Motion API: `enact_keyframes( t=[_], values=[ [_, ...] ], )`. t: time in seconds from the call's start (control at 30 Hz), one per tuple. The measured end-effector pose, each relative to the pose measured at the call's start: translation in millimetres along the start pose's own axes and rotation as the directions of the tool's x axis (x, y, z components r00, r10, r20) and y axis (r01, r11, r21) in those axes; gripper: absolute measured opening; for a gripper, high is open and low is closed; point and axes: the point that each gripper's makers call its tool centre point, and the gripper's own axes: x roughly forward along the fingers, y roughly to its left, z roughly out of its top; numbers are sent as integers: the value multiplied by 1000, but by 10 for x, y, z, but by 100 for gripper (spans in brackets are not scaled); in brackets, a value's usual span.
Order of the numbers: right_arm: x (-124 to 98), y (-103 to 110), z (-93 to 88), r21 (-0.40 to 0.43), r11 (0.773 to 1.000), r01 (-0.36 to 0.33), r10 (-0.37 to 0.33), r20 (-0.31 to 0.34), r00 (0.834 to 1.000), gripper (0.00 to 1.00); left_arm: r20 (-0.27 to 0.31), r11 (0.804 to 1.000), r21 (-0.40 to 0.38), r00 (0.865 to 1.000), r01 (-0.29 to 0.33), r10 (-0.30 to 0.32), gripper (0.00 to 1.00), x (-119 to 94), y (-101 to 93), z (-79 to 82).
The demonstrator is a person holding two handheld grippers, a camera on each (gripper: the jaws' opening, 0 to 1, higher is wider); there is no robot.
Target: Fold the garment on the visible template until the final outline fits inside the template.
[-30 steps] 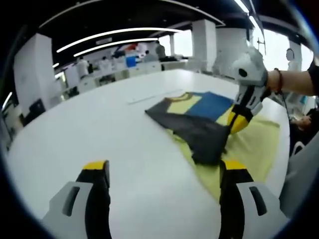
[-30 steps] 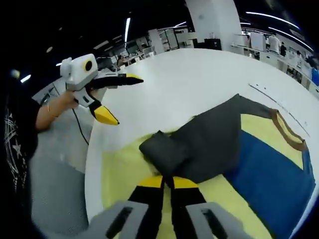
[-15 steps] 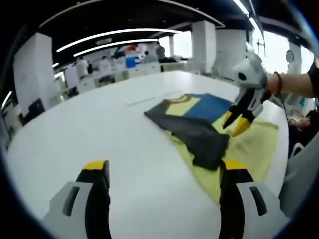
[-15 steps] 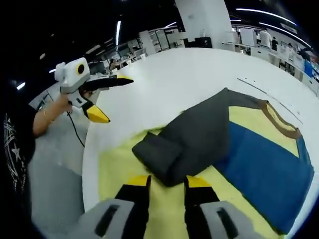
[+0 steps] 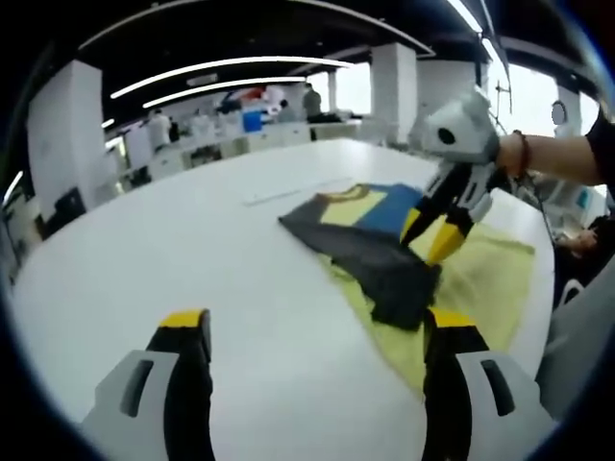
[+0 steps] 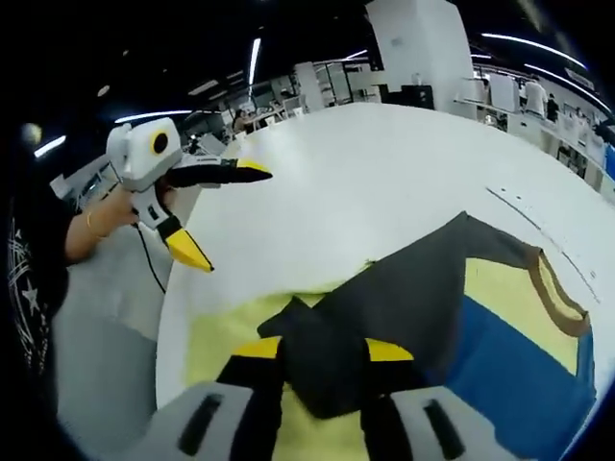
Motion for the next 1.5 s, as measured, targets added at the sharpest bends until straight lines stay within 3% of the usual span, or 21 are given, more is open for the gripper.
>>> enact_keyframes(
  t=[0.2, 0.63, 1.17, 1.5],
  values=[
    [185, 9, 55, -39, 998, -41, 40, -36, 999, 25, 6, 1000, -2, 1000, 0, 0, 87, 2, 21, 24],
    [437, 44, -131, -139, 983, -122, 97, -175, 980, 18, 0, 1000, -1, 1000, -5, 5, 85, 1, 55, 27],
    [473, 114, -164, -272, 950, -154, 93, -224, 970, 0, 12, 1000, -19, 1000, -23, 23, 83, -26, 118, 46],
    [380, 141, -146, -277, 951, -137, 75, -223, 972, 0, 14, 1000, -17, 1000, -27, 27, 83, -37, 121, 61]
  ],
)
